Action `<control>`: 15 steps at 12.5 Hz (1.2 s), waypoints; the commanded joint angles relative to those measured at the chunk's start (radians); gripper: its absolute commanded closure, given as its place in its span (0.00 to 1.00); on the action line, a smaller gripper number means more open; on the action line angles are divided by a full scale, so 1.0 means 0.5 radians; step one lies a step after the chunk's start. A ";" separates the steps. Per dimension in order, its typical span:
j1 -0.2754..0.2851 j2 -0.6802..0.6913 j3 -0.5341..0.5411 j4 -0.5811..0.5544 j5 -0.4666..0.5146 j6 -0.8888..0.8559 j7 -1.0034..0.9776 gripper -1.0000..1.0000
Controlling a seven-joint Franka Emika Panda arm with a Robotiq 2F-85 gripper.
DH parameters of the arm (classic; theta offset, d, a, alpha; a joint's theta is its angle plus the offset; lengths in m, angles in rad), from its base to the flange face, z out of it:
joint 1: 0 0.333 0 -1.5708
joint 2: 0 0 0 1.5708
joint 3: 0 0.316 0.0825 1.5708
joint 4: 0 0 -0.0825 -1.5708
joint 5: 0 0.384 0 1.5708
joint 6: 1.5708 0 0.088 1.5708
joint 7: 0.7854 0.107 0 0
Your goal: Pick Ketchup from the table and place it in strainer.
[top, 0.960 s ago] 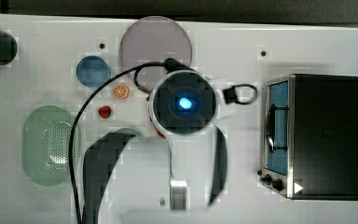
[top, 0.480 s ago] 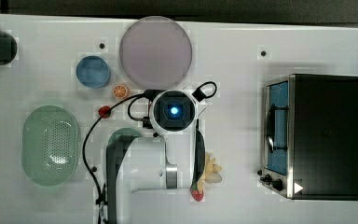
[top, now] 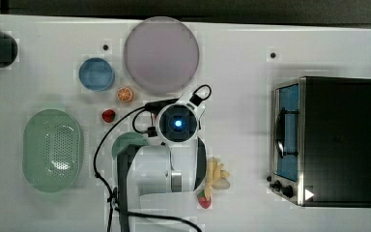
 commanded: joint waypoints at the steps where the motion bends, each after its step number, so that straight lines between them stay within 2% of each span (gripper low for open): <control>1: -0.007 0.147 0.001 0.001 0.003 0.143 -0.142 0.00; 5: -0.007 0.280 -0.005 -0.001 0.003 0.234 -0.140 0.00; 6: -0.006 0.297 -0.003 0.000 0.003 0.255 -0.137 0.04; 9: -0.006 0.317 -0.017 -0.021 0.003 0.369 -0.135 0.40; 10: -0.005 0.307 -0.012 -0.023 0.003 0.369 -0.136 0.46; 12: -0.006 0.251 -0.013 -0.009 0.003 0.368 -0.135 0.46; 15: -0.008 0.015 -0.026 -0.009 0.003 0.252 -0.135 0.46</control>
